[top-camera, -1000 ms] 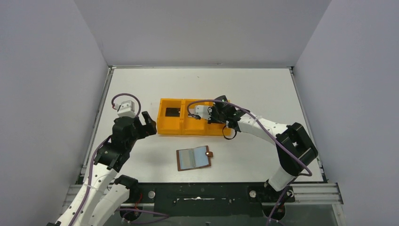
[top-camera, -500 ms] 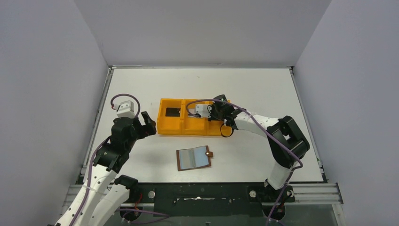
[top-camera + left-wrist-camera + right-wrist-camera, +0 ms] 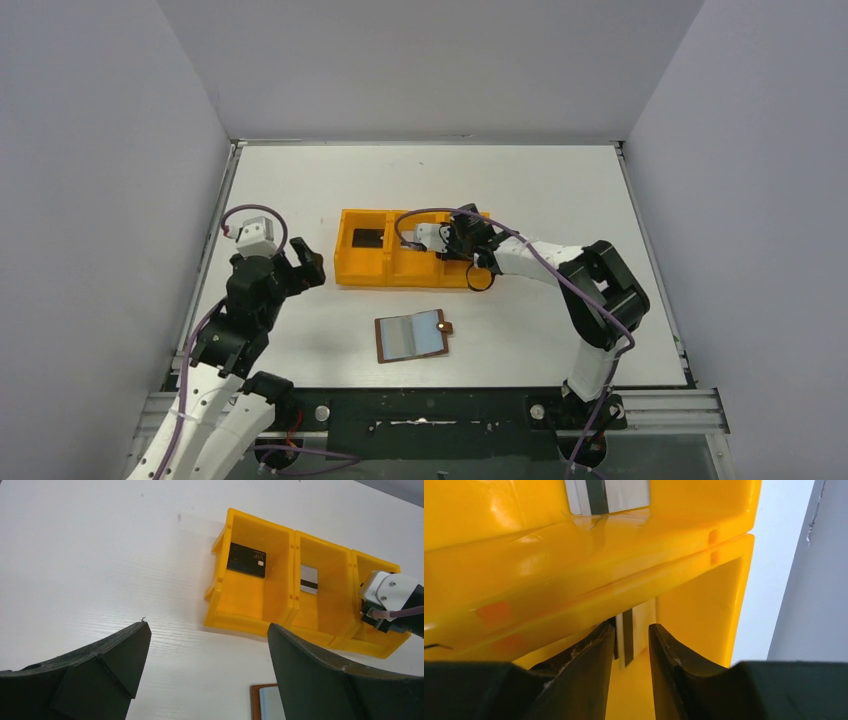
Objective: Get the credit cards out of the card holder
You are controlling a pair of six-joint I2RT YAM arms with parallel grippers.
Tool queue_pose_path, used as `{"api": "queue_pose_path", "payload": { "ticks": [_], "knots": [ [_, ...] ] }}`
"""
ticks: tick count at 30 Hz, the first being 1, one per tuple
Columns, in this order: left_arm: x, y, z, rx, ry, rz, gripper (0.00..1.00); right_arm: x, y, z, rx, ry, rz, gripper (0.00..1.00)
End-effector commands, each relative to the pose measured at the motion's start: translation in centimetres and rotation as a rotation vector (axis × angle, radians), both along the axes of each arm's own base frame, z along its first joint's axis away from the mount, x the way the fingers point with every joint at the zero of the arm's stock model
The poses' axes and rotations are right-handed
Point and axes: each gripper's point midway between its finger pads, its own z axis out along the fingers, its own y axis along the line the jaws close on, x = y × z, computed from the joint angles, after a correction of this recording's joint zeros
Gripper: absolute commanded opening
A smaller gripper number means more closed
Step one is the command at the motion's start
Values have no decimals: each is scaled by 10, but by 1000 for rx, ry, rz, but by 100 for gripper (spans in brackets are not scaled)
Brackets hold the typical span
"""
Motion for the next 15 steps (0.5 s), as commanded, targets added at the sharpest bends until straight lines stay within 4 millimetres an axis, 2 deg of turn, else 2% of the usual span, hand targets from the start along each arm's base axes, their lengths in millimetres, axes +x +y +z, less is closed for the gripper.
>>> {"api": "queue_pose_path", "payload": {
  "ticks": [1, 6, 8, 12, 15],
  "knots": [
    [5, 4, 9, -5, -30, 28, 89, 3, 7, 24, 75, -22, -11, 34],
    [6, 5, 3, -1, -5, 38, 89, -3, 8, 27, 111, -14, -19, 38],
    [6, 4, 3, -2, -6, 37, 89, -2, 11, 36, 153, -30, -32, 39],
    [5, 5, 3, -3, -6, 40, 89, -1, 17, 72, 322, -68, -126, 41],
    [5, 5, 2, -3, -2, 41, 89, -5, 20, 99, 518, -71, -240, 43]
  ]
}}
